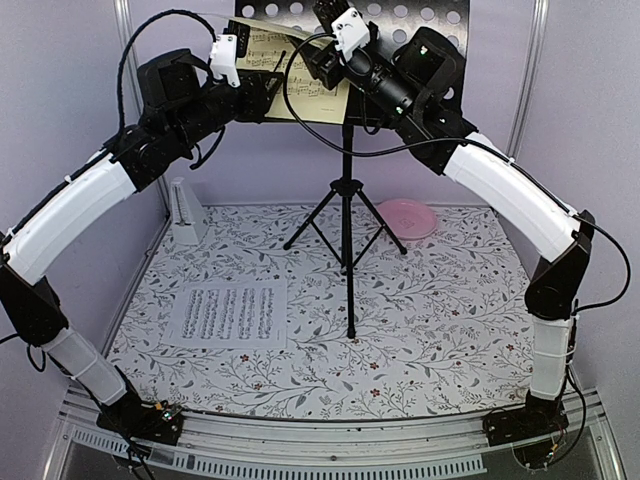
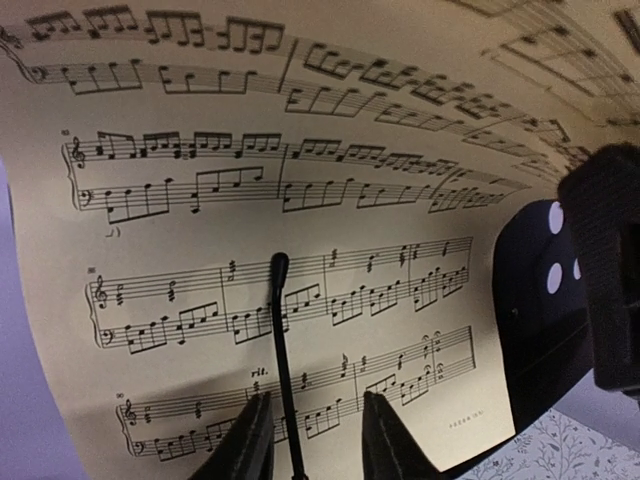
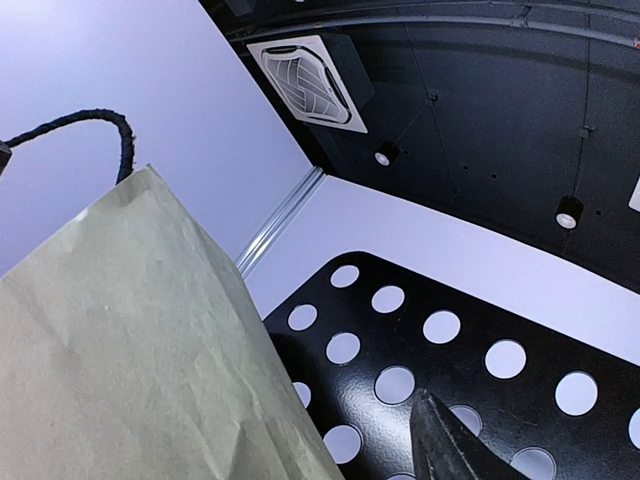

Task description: Set up the instrument practice props

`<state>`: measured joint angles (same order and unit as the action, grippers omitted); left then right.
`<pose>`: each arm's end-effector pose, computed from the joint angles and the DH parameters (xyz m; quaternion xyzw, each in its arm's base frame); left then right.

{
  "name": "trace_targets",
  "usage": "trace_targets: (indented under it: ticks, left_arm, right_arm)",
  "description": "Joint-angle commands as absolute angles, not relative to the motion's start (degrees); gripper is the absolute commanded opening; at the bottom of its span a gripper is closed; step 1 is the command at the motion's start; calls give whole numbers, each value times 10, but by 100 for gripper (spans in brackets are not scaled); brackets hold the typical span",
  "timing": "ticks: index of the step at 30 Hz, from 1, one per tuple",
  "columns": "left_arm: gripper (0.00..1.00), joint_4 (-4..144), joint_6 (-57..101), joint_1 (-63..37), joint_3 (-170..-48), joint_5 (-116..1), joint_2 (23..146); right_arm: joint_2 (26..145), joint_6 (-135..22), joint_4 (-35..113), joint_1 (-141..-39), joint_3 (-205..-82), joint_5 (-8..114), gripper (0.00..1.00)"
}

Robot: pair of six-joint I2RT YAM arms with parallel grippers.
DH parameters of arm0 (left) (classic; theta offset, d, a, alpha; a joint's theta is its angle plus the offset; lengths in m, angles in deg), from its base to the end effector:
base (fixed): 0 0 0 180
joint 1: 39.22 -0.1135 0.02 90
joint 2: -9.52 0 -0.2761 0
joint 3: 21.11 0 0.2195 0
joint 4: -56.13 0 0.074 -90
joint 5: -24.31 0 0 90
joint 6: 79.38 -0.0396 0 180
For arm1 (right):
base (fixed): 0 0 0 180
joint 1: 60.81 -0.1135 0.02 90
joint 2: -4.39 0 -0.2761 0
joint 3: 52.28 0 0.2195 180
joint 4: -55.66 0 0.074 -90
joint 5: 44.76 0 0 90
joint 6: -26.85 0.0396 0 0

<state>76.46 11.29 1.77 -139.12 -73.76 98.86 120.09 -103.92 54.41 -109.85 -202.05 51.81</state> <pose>0.2463 -0.2066 0.5113 0.1748 0.6306 -0.2254 0.7218 0.2698 0.3177 0.5467 -0.3729 0.3029 0.0906 0.8724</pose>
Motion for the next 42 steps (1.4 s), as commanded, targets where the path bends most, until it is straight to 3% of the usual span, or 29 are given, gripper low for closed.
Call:
trace_targets:
  ticks: [1,5,10,18,26,33,42]
  left_arm:
    - [34,748,116,26,-1385,-746,966]
    - [42,752,116,32,-1378,-761,955]
    - [46,749,112,38,-1387,-770,950]
    - [48,772,69,38,-1530,-771,1020]
    - [51,764,12,36,-1732,-777,1136]
    - [51,705,-22,23,-1765,-803,1194]
    - [56,706,1,9,-1765,-796,1201]
  right_arm:
    - [1189,-1031,560,-1095,-2035,506,67]
    - [1168,-1026,563,-1095,-2025,488,81]
    - [1126,-1002,576,-1095,-1989,460,89]
    - [1042,-946,589,-1096,-1907,423,94]
    - [908,-884,590,-1096,-1740,398,99]
    - [792,-829,586,-1095,-1600,376,99]
    - [738,-794,514,-1095,-1567,334,99]
